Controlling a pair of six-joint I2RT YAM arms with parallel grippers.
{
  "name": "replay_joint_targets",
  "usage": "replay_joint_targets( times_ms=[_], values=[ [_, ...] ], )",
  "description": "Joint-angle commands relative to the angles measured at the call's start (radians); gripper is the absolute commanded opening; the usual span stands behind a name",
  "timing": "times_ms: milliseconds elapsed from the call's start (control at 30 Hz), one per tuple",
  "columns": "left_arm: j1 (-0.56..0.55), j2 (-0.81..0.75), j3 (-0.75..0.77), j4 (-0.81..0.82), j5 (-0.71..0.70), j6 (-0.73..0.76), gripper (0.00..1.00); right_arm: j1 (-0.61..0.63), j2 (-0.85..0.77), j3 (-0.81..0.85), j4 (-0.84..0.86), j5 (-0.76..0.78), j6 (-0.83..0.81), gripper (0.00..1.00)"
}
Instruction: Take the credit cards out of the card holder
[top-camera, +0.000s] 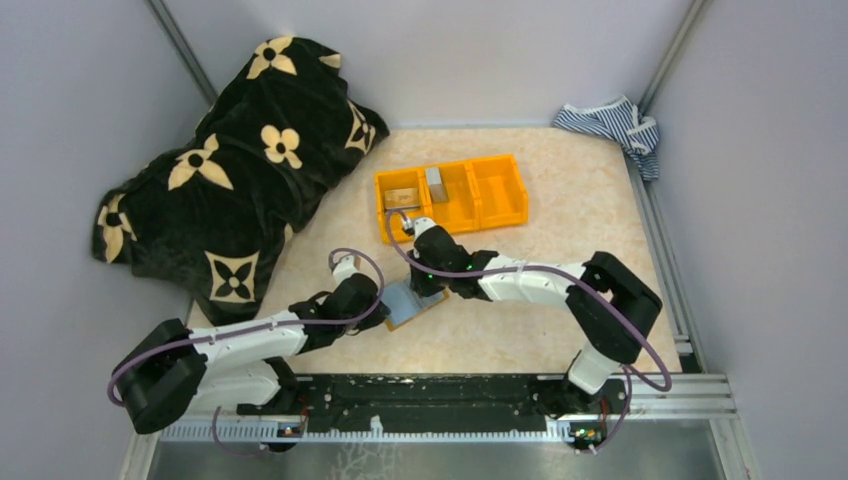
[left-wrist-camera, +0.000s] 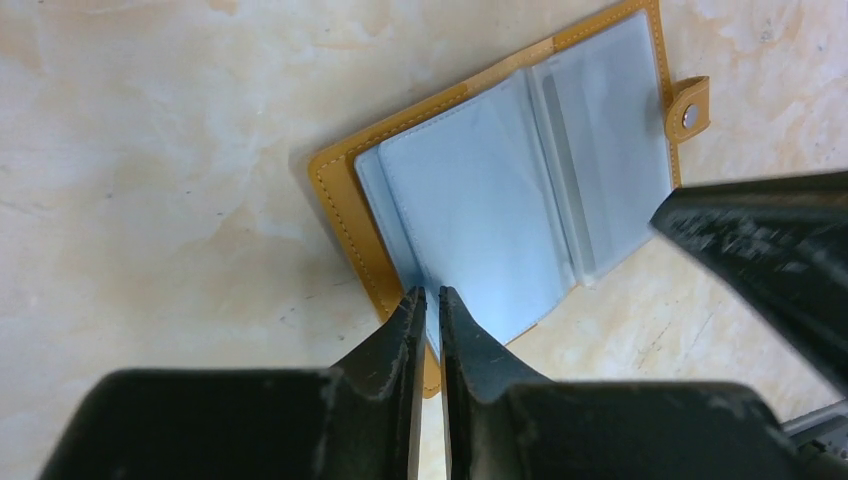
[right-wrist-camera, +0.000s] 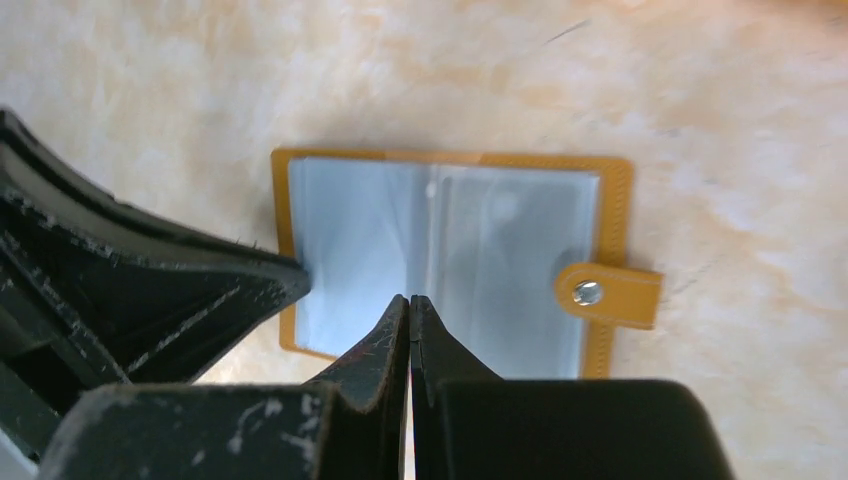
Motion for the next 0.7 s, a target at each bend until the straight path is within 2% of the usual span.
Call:
replay_joint_targets(
  times_ms=[0,300,667],
  values=[
    [0.016,0.053,-0.024,0.004,0.031,0.003,0.16,-0.065,-0.044,0.022,0.015,0.007,-0.027,0.0],
    [0.053,0.15,0.001,0.028,0.07,0.031,0.16,-0.174,-0.029,0.001,-0.021,0.043,-0.073,0.0],
    [0.08,0.103,-0.007,-0.007,0.069,0.035,0.16,-0.214,-0.029,-0.052,-0.029,0.045,-0.111,0.0]
  ],
)
